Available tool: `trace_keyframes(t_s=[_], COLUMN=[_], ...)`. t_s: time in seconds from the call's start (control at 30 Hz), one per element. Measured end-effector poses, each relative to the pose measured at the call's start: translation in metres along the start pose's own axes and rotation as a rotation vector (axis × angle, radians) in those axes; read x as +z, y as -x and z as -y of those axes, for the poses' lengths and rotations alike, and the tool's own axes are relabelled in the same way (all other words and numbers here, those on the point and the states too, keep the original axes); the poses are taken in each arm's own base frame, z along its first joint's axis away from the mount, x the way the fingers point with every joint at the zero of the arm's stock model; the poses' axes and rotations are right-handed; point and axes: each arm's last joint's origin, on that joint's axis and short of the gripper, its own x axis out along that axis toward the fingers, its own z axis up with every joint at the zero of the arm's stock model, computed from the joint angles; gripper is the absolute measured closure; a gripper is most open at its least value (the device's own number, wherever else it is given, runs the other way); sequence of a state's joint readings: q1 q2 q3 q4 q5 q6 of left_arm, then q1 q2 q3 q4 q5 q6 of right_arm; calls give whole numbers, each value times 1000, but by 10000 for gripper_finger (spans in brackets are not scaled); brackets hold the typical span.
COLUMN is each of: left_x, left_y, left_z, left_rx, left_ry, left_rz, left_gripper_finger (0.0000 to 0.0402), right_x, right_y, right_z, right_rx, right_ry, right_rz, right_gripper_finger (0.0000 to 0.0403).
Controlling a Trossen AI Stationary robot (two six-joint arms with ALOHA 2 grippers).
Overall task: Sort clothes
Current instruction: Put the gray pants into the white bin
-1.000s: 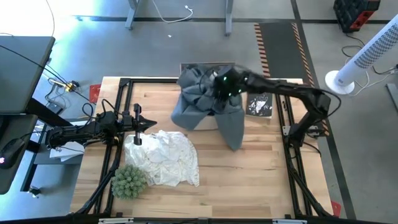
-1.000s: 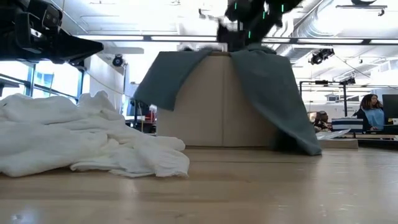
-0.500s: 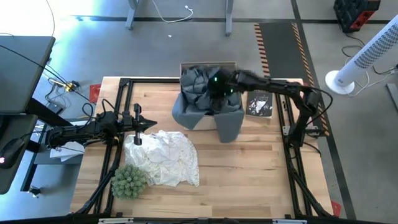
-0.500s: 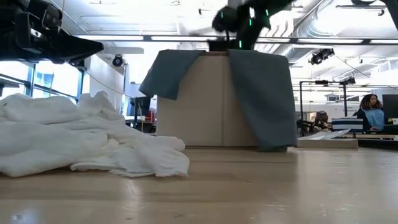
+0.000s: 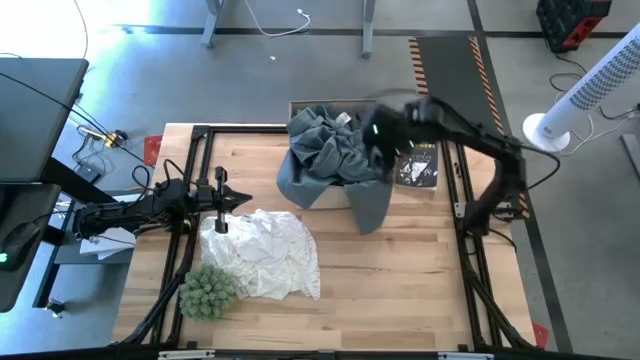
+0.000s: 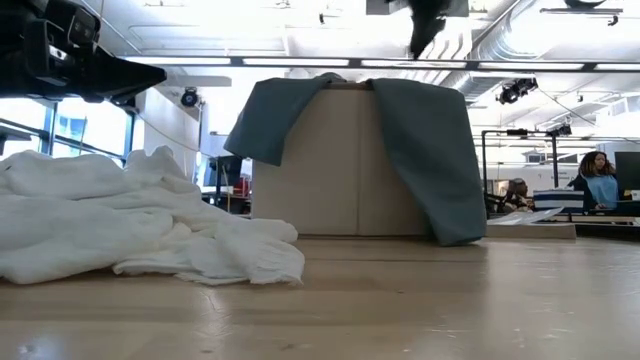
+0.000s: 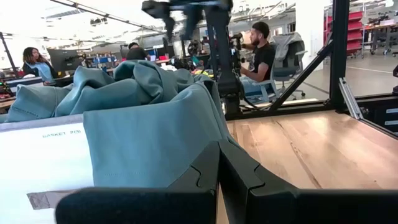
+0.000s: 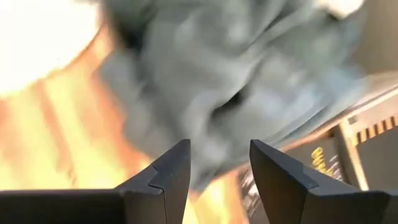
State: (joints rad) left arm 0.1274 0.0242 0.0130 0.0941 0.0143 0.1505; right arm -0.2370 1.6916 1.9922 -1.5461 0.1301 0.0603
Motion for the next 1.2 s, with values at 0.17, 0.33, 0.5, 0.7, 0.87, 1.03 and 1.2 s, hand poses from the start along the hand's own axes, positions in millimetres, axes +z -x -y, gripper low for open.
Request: trace_keyframes(t_s=[0.17,0.33,0.5,0.7,0.87,1.03,1.2], left_x=[0,0,0,0,0,0,0], left_y=[0,0,0,0,0,0,0], left_z=[0,0,0,0,0,0,0], left_rx=[0,0,0,0,0,0,0], left_ry=[0,0,0,0,0,0,0], left_rz=[0,0,0,0,0,0,0], left_gripper_finger=[400,400,400,400,400,400,400], right_x=[-46,-107,-154,-184,-180,-155,-118], right_y=[-8,-41,-103,-190,-213,-190,-148], right_z=[-34,-43,-37,-37,-53,-69,-78], right_rx=[-23,-157,-178,-12,381,577,636], right_ry=[14,-83,-230,-378,-433,-414,-335], right_rz=[-17,14,97,274,552,816,1017], right_gripper_finger=[242,242,242,242,243,247,247])
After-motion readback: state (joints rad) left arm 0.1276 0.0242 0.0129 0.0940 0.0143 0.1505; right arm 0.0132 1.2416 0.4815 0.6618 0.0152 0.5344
